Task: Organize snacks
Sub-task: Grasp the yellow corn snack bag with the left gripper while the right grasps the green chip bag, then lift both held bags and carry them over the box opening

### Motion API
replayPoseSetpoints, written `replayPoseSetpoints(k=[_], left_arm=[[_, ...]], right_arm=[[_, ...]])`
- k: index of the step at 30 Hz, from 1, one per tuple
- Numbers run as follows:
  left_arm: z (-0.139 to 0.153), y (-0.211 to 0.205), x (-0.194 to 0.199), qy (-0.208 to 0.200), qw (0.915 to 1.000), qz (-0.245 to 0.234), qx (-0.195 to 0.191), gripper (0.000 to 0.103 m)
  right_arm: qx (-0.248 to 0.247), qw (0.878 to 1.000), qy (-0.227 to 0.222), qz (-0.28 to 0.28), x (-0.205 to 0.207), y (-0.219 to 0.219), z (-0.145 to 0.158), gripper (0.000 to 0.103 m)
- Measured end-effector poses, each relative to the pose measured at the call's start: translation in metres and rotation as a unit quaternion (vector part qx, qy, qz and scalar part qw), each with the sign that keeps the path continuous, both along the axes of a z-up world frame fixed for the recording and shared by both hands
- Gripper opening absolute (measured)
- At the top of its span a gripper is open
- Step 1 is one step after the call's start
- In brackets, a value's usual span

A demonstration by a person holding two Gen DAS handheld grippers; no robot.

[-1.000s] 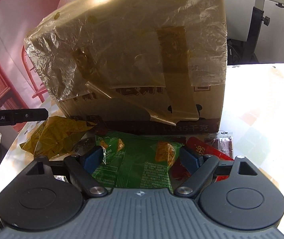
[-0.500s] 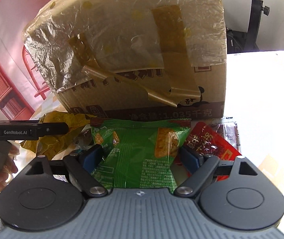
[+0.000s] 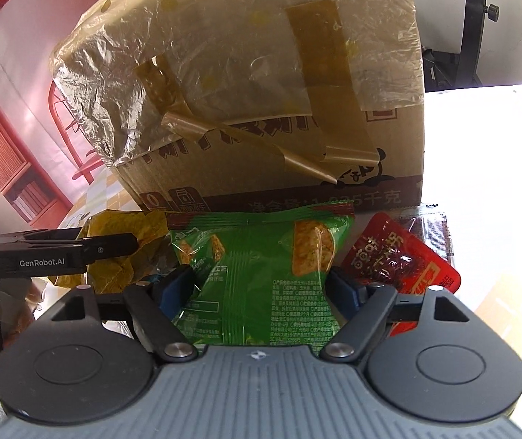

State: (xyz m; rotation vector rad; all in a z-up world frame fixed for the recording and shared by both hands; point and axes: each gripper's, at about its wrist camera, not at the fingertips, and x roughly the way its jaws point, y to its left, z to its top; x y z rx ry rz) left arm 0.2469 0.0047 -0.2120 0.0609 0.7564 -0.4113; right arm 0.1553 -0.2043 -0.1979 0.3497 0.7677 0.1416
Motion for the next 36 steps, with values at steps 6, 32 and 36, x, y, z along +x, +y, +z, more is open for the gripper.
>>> replayPoseSetpoints(k=[6,32,36], left_arm=[[0.003,0.013,-0.033,-0.002,0.9986,0.043,-0.03,0.072],[0.078,-0.002,-0.099,-0.125,0.9905,0.051,-0.024,0.072],[0.095,-0.002,-0.101,-0.15,0.987,0.049,-0.032,0.072]], right_arm=[[-0.015,1.0,-0.021,0.016,-0.012,0.007,0.007,0.073],[-0.011,0.994,-0.113,-0.004,-0.066,-0.005,0.063,0.065],[-0.01,0.991,-0.131,-0.008,-0.075,-0.008,0.076,0.065]])
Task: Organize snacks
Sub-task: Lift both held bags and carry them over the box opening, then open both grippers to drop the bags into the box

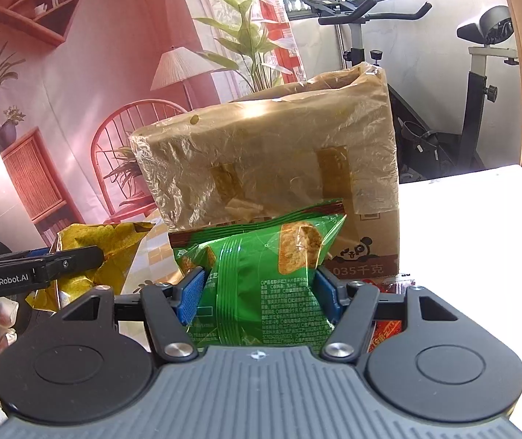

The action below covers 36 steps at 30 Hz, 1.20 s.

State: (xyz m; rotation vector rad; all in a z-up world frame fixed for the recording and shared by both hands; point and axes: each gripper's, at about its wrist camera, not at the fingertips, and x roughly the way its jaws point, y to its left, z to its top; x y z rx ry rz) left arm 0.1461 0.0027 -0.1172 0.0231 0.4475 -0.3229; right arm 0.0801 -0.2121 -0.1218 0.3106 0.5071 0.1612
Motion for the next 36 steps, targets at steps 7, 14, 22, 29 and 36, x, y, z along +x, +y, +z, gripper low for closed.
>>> replayPoseSetpoints(k=[7,14,22,29,36], left_arm=[[0.031,-0.012,0.007,-0.041,0.999,-0.015,-0.005,0.072],[0.064,-0.029,0.04,-0.078,0.9962,-0.029,-0.026,0.072],[0.093,-0.057,0.109,-0.089,0.9951,-0.032,-0.027,0.072],[0.097,-0.081,0.154,-0.085,0.9958,-0.035,0.004,0.072],[0.086,-0.092,0.18,-0.065,0.9971,-0.033,0.024,0.072]], right_arm=[[0.001,0.999,-0.038,-0.012,-0.006,-0.008,0.033,0.064],[-0.025,0.995,-0.091,-0.011,0.032,-0.021,0.091,0.064],[-0.065,0.99,-0.124,-0.015,0.111,-0.032,0.123,0.064],[-0.079,0.991,-0.11,-0.014,0.169,-0.038,0.113,0.064],[-0.088,0.993,-0.078,-0.018,0.2,-0.046,0.095,0.065]])
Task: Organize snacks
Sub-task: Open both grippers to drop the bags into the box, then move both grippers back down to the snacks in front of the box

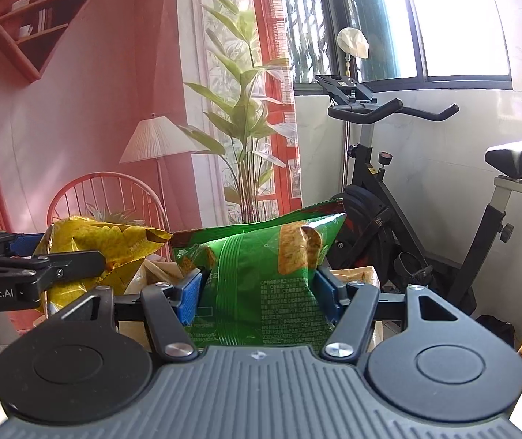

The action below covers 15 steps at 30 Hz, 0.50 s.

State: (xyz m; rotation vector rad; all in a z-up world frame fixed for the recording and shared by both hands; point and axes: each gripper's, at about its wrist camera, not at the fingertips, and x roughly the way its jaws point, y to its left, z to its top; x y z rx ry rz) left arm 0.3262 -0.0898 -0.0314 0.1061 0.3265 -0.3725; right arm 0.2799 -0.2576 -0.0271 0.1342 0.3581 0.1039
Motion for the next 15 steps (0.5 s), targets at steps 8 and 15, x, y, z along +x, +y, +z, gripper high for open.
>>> replayPoseSetpoints(k=[8,15], left_arm=[[-0.011,-0.003,0.011,0.036,0.9993,-0.006,0.004,0.078],[-0.003,0.003,0.0,0.036,0.9993,-0.006,-0.003,0.078]], right_arm=[[0.005,0.999,0.038,-0.012,0.001,-0.009,-0.012,0.071],[0.004,0.999,0.037,-0.022,-0.017,-0.015,-0.004,0.072]])
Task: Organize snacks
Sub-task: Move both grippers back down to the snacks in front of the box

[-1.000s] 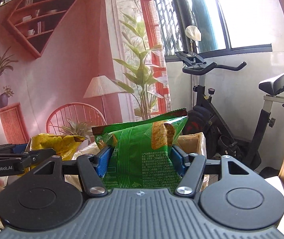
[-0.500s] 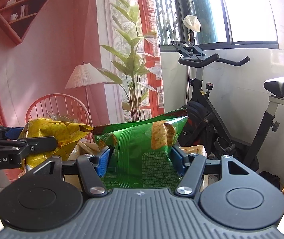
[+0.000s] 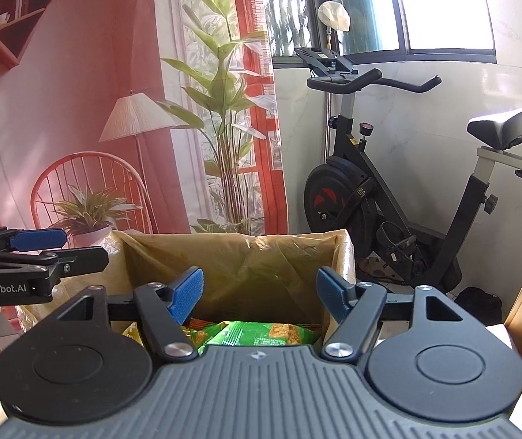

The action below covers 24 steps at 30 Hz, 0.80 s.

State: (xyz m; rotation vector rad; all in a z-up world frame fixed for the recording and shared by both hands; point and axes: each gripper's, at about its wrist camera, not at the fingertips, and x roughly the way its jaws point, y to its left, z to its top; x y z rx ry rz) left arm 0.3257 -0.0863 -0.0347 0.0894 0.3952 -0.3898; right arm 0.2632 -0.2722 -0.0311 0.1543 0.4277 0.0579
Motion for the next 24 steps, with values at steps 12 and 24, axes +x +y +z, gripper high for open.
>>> replayPoseSetpoints(k=[12,24], left_arm=[[0.015,0.027,-0.05,0.0,0.9998,0.015,-0.015,0.078],[-0.006,0.071,-0.113,0.013,0.9992,0.03,-0.024,0.078]], right_arm=[[0.008,1.0,0.001,0.003,-0.051,0.007,0.014,0.081],[0.017,1.0,-0.006,0.018,-0.111,0.019,0.002,0.081]])
